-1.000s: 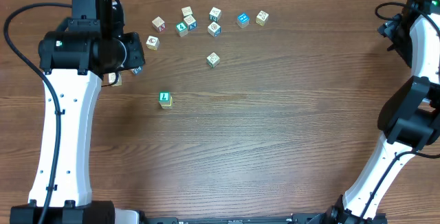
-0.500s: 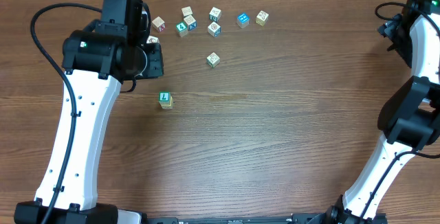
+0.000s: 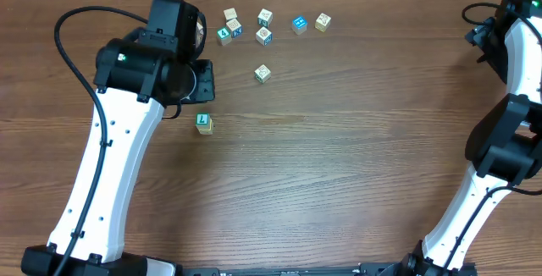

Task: Form a tower
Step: 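Carry the G block with the left gripper over the green-on-yellow stack, then lower the G block onto the green L block with the left gripper, then settle the G block on the stack and open the left gripper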

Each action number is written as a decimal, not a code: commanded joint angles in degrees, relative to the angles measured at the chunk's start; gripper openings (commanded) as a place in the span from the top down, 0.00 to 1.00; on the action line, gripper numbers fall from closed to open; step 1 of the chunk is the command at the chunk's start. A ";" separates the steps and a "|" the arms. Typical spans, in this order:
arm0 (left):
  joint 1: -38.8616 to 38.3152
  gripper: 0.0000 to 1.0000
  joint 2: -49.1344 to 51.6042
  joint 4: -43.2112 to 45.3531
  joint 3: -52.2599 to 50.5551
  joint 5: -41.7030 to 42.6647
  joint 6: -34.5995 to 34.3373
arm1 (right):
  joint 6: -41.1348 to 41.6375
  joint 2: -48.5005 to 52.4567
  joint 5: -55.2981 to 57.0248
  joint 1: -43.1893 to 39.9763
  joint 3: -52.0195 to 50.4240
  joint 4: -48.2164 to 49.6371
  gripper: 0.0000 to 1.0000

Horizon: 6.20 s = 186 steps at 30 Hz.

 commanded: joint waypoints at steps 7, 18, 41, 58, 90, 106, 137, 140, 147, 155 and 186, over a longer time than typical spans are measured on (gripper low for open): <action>-0.35 0.79 6.19 0.24 1.53 -4.59 2.84 | -0.04 0.39 0.79 0.04 0.85 0.17 0.00; -0.24 0.80 15.34 -1.01 1.53 -4.02 5.09 | -0.04 0.39 0.76 0.04 0.85 0.17 0.00; 2.29 0.95 16.26 0.17 -1.03 -4.90 2.29 | -0.04 0.39 0.79 0.04 0.85 0.17 0.00; 2.38 0.95 13.42 6.34 -7.50 -3.41 0.39 | -0.04 0.39 0.76 0.04 0.85 0.17 0.00; 2.40 0.88 4.28 24.48 -24.65 -3.52 -0.09 | -0.04 0.39 0.79 0.04 0.85 0.17 0.00; 2.23 0.87 4.28 27.26 -28.81 -3.56 -0.09 | -0.04 0.39 0.79 0.04 0.87 0.20 0.00; 2.23 0.80 7.23 31.71 -31.47 -3.74 2.73 | -0.04 0.39 0.79 0.04 0.87 0.17 0.00; 2.23 0.79 7.34 31.91 -31.47 -3.82 2.78 | -0.04 0.39 0.76 0.04 0.85 0.17 0.00; 2.23 0.79 7.34 31.52 -31.47 -3.85 2.99 | -0.04 0.39 0.79 0.04 0.85 0.17 0.00; 2.25 0.83 7.32 29.77 -29.59 -3.82 4.79 | -0.04 0.39 0.79 0.04 0.85 0.20 0.00; 2.29 0.68 7.32 28.15 -28.63 -3.87 -6.08 | -0.04 0.39 0.79 0.04 0.85 0.20 0.00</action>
